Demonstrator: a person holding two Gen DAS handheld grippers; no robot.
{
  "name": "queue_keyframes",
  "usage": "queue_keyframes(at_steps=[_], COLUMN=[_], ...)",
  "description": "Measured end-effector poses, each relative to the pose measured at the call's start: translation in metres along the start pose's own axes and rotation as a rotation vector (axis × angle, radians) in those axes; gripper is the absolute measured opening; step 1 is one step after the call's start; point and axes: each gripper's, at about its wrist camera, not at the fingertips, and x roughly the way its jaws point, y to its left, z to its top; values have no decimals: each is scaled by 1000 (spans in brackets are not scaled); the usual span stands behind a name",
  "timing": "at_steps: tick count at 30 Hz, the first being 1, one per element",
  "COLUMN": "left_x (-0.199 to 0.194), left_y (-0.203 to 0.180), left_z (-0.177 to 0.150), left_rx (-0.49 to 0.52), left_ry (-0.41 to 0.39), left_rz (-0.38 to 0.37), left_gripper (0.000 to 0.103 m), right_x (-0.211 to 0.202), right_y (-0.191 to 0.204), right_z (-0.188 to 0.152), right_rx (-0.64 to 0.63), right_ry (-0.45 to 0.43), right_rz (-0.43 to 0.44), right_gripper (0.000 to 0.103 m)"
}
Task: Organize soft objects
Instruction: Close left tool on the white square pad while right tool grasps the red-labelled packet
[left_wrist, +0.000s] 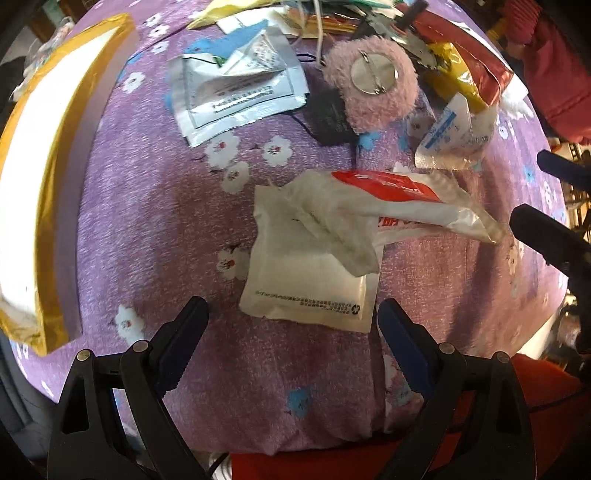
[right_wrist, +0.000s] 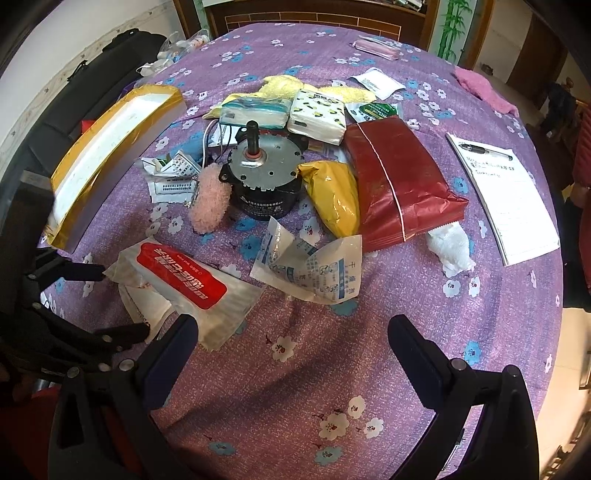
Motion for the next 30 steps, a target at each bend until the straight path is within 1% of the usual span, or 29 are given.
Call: queue_keyframes(at_steps=[1,4,6,8,9,11,13,14,18,20,22,24,26,28,29,30], left_x=[4,7,9,7,5,1,-4,-5,-12,-17,-19,-20,-21,-20,-19,-20], left_y=[-5,-13,-13,-13,-13,-5,9,13,32,41,52,58,59,64,64,68], left_z=[5,8,15,18,18,24,21,19,15,12,9,6,4,3,3,2], left_rx=[12,32,33,40,50,38,7,1,-18,-32,-42,-53,-58,-69,-81,-86], left_ry=[-7,-41,-56,-76,-93,-87,-79,-76,-63,-63,-59,-58,-64,-67,-64,-63], left_rz=[1,23,30,34,44,13,-42,-55,-63,-63,-65,-74,-83,-103,-119,-129], left_gripper=[85,84,81,68,57,51,41,40,34,31,31,31,31,31,31,31], right_x=[0,0,-1,-1,-1,-1,-2,-1,4,8,12,20,28,37,42,48], right_y=[0,1,3,6,8,13,20,23,43,54,65,74,81,88,90,93], right_z=[0,-1,0,0,1,2,5,6,15,20,24,30,32,32,31,31], right_rx=[-1,-4,-13,-29,-39,-58,-87,-101,-184,-237,-284,-332,-376,-416,-430,-442], right_ry=[1,3,4,8,10,12,15,18,60,77,89,112,133,154,168,185], right_rz=[0,4,10,23,36,59,82,95,154,165,174,171,161,149,148,143], right_gripper=[102,102,102,102,102,102,102,102,90,87,80,70,69,65,57,44])
